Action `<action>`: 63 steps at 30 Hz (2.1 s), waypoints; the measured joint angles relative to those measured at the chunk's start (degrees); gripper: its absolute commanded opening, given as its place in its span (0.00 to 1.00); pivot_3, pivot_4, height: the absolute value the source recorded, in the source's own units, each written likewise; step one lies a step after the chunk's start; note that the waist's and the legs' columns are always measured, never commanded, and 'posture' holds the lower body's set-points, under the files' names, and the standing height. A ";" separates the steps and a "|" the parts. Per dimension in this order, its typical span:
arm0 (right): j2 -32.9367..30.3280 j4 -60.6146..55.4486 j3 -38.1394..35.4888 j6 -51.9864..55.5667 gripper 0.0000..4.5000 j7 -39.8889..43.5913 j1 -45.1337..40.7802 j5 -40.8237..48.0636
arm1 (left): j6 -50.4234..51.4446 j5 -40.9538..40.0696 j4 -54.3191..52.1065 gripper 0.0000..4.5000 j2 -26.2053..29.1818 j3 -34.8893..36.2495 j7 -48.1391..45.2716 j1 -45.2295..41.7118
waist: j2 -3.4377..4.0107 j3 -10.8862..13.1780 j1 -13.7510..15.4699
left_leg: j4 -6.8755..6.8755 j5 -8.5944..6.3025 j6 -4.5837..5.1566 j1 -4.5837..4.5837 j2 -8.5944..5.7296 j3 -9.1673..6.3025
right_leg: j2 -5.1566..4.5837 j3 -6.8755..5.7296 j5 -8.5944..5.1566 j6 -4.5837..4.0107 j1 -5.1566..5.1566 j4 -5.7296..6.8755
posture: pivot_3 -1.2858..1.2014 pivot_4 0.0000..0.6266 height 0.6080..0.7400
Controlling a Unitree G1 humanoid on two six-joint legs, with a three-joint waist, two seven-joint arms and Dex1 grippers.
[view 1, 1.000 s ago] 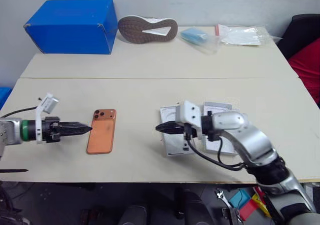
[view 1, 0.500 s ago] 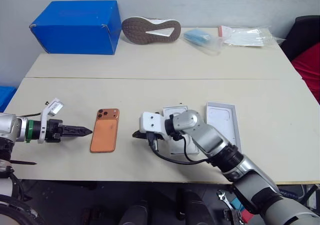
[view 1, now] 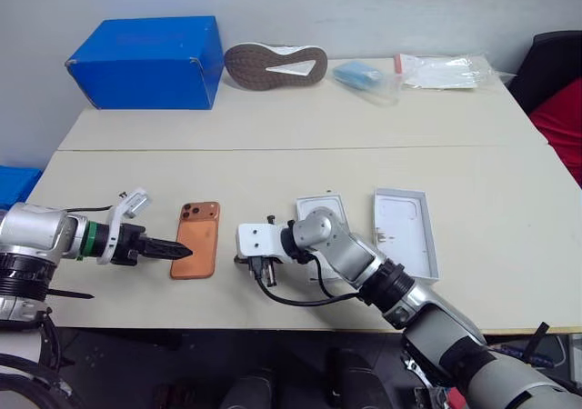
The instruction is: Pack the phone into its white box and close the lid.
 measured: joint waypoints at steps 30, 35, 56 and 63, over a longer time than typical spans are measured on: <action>1.26 5.18 -2.04 -3.78 0.00 0.11 -0.34 -1.86 | 12.76 -10.09 2.34 0.71 -13.23 12.30 9.17 2.35 | 0.00 -0.89 -0.02 | -0.46 0.03 0.30 0.85 -0.53 -0.36 | -0.03 0.87 -0.28 0.45 0.77 -0.18 | 0.52 0.24 1.00; 1.05 5.10 -2.35 -4.42 0.00 0.09 -0.38 -1.82 | 12.78 -11.11 4.03 0.34 -11.57 9.70 8.06 2.25 | -0.41 -0.65 -0.40 | -0.51 -0.03 0.19 0.78 -0.37 -0.36 | 0.03 0.86 -0.28 0.45 0.67 -0.24 | 0.52 0.24 1.00; -31.95 -47.48 -36.50 26.57 0.52 11.16 19.30 29.46 | 19.34 -36.67 -21.08 0.03 -15.35 21.21 20.37 16.79 | -1.22 -0.10 0.12 | -0.21 -0.22 -0.03 -1.13 0.18 -0.33 | 0.01 0.74 -0.28 0.44 -0.82 -0.85 | 0.52 0.24 1.00; -44.08 -60.33 -54.93 31.62 1.00 13.49 39.49 40.82 | 19.43 -55.35 -21.82 0.03 -33.70 25.29 51.28 13.64 | -1.94 0.45 1.73 | -0.06 -0.15 -0.08 -0.74 0.25 -0.21 | 0.02 0.77 -0.16 0.64 -0.19 -1.28 | 0.52 0.24 1.00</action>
